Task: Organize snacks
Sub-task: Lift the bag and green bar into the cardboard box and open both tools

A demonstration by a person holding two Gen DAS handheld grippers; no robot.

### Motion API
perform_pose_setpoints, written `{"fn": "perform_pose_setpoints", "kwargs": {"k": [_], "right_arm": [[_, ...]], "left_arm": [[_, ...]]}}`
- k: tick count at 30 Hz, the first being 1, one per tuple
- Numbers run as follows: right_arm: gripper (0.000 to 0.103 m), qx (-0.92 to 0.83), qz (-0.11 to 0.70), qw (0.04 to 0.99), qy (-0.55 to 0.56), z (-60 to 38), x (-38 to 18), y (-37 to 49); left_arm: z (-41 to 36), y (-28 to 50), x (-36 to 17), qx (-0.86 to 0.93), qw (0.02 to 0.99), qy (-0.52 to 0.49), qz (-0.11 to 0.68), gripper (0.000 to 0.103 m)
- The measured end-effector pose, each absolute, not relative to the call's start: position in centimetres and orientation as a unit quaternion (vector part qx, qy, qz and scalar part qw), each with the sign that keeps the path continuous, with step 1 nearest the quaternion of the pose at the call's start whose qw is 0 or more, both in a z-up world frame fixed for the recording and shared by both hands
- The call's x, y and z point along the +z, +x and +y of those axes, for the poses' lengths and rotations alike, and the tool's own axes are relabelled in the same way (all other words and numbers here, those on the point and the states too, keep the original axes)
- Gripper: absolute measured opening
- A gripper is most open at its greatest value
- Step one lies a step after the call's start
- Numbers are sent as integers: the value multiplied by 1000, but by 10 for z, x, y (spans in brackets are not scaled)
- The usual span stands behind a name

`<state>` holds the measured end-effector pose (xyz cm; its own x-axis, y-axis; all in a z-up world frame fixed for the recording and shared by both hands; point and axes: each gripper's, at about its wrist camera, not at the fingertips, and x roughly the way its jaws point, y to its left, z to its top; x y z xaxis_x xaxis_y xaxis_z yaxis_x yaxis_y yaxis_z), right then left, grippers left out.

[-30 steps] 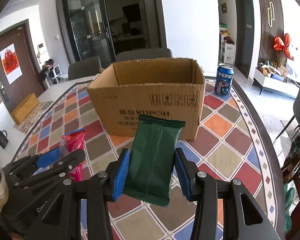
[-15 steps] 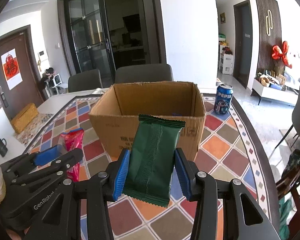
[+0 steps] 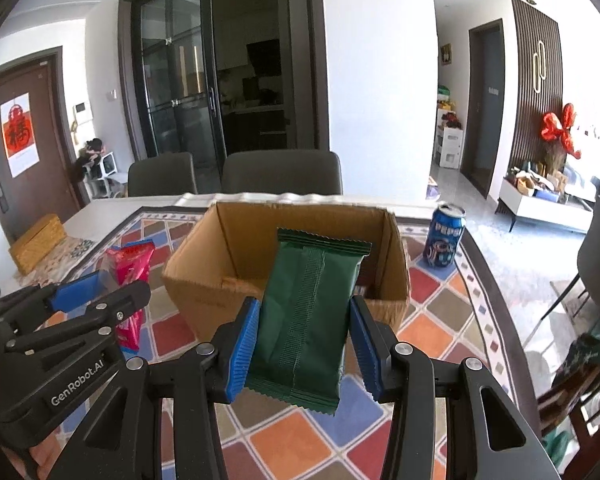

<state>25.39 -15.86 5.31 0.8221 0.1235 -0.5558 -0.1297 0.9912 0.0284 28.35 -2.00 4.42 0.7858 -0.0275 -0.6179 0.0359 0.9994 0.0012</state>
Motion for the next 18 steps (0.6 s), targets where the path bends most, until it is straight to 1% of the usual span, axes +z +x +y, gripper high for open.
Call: {"fn": "perform_pose_setpoints", "kwargs": {"k": [8,18], "right_arm": [[46,60,280,958,-15,-156,65,278],[46,55,282,958,-15,-157,67,313]], "left_arm": [[-22,314,50,-14,946,22,323,41],[-28,354,51,-28,942,36,331,41]]}}
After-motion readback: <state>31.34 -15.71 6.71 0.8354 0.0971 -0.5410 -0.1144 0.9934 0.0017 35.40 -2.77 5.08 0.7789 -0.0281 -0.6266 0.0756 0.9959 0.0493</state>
